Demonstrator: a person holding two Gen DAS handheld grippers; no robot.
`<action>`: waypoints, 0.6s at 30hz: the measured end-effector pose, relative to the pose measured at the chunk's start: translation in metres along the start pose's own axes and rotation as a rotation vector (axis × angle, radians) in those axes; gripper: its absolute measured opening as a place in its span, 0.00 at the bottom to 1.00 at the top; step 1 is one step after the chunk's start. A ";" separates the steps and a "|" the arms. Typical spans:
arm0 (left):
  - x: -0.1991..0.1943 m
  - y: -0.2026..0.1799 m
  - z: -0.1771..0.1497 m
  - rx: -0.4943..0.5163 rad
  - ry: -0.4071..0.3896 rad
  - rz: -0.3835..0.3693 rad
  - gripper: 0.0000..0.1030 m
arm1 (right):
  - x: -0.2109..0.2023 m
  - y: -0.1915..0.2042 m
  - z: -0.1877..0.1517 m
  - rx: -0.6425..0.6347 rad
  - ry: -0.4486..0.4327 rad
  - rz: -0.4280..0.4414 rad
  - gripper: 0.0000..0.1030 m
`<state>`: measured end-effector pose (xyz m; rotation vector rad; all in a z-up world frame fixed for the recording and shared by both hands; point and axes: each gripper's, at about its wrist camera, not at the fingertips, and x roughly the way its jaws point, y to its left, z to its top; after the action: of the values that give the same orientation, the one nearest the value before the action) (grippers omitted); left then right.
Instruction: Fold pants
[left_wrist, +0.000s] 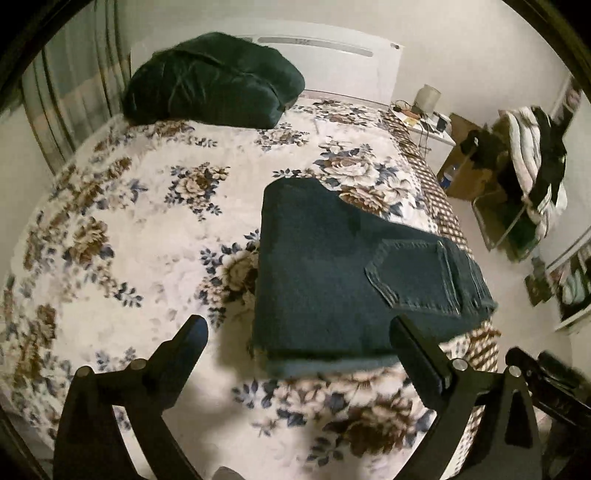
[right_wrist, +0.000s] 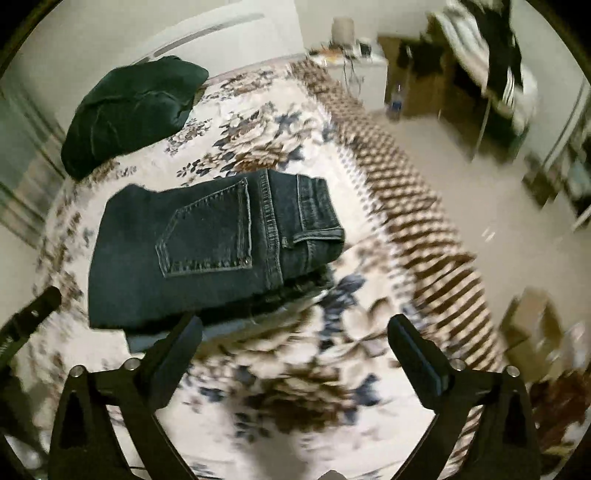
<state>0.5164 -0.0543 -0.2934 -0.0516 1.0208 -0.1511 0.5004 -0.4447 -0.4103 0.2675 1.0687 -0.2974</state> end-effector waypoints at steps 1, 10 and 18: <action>-0.007 -0.004 -0.004 0.011 -0.007 0.009 0.98 | -0.010 0.002 -0.006 -0.030 -0.023 -0.022 1.00; -0.105 -0.034 -0.049 0.043 -0.080 0.046 0.98 | -0.115 0.000 -0.046 -0.109 -0.152 -0.046 1.00; -0.216 -0.050 -0.087 0.031 -0.187 0.067 0.98 | -0.246 -0.018 -0.090 -0.145 -0.275 0.005 1.00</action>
<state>0.3258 -0.0693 -0.1503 -0.0034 0.8322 -0.0990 0.3098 -0.4025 -0.2346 0.0953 0.8133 -0.2423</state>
